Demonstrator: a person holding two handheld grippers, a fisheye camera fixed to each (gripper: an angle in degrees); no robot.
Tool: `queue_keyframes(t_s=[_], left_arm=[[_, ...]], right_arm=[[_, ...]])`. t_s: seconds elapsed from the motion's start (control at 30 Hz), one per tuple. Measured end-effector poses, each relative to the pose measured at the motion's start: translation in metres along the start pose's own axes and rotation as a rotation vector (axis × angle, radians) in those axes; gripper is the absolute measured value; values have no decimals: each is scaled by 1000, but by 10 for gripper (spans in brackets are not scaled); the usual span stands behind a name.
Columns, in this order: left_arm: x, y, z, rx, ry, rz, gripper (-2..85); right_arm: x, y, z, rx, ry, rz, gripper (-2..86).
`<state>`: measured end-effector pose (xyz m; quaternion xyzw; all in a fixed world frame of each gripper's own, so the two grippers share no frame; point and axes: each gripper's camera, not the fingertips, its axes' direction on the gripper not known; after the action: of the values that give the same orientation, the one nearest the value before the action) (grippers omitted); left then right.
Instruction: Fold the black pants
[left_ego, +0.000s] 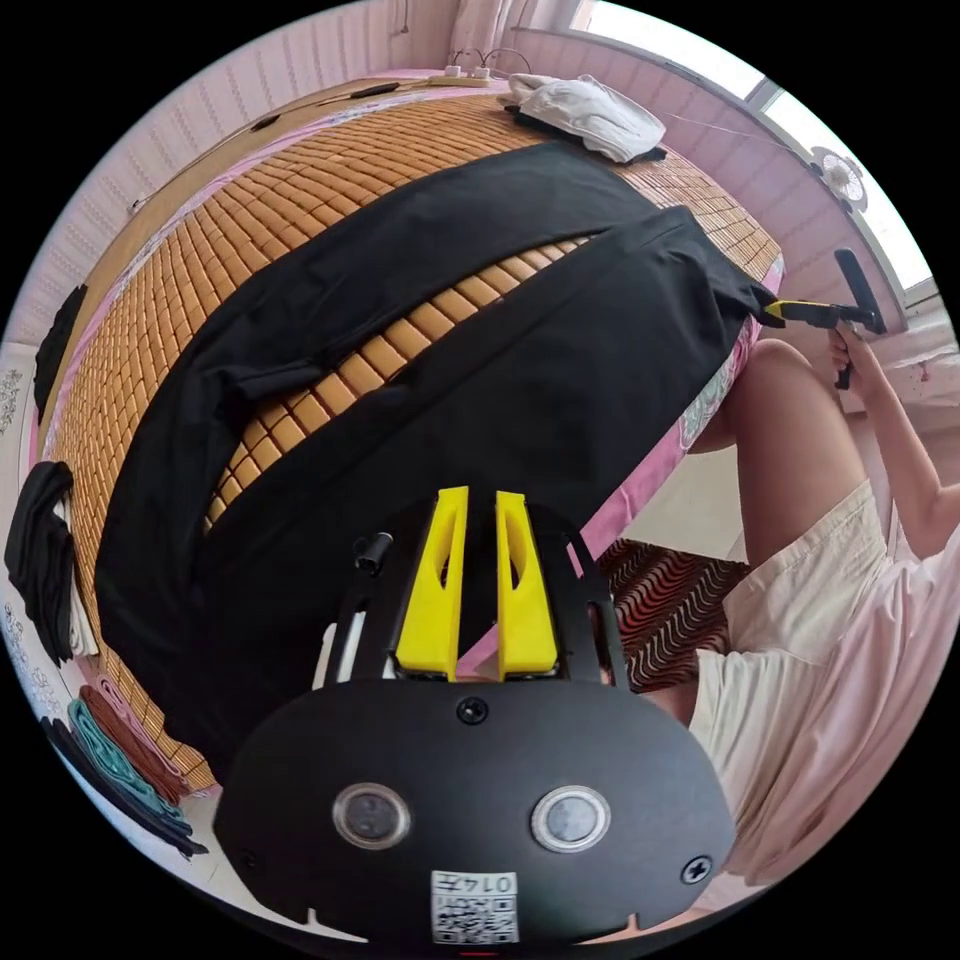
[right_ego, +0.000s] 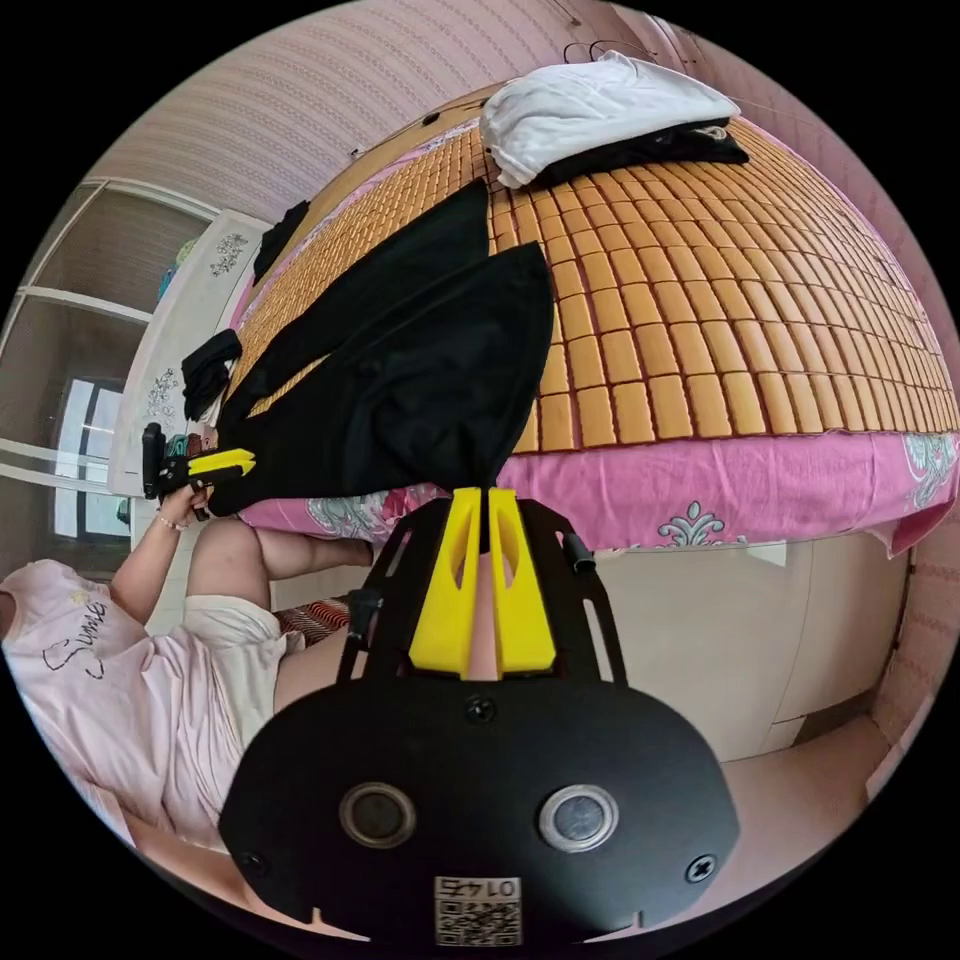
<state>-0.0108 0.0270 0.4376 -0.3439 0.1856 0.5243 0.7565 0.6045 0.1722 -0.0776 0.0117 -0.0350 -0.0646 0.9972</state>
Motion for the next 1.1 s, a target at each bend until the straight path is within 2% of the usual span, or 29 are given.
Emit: queue_keyframes(t_s=[0.03,0.1,0.2,0.27,0.33,0.4,0.5,0.63,0.8,0.87,0.93,1.0,1.03,1.07,1.1], left_arm=[[-5,7,6,-37,4,-14,56],[-9,19,2,1,18,-25,55],[-18,33,-1,3,40,-40,59],[-26,44,-8,24,61,-58,60],[-36,56,-19,58,73,-79,60],[-53,71,-33,100,73,-130,60],[-97,107,-60,185,-19,-295,59],[-175,171,-83,243,-216,-636,52],[-248,212,-81,256,-340,-882,52],[-276,216,-72,288,-348,-973,48],[-296,213,-58,221,-332,-1027,32],[-311,211,-43,118,-336,-1055,6],[-311,212,-46,177,-388,-1053,-3],[-317,212,-43,119,-416,-1091,-5],[-319,212,-44,133,-428,-1079,-7]], right_arm=[[-5,-3,-11,20,-17,-17,15],[-9,-6,-33,57,-33,-22,12],[3,-11,-53,27,-45,39,13],[9,-19,-54,-8,30,108,14],[-1,-35,-57,-44,203,149,13],[-18,-54,-57,-13,299,124,10],[-62,-96,-40,101,336,-66,3],[-121,-166,21,130,409,-259,-1],[-149,-224,78,152,425,-275,-3],[-152,-232,85,226,457,-268,-3],[-152,-245,90,221,542,-229,-3],[-152,-253,91,214,541,-242,-4],[-152,-260,92,201,551,-248,-4],[-152,-263,92,193,559,-248,-4],[-151,-270,93,177,588,-242,-4]])
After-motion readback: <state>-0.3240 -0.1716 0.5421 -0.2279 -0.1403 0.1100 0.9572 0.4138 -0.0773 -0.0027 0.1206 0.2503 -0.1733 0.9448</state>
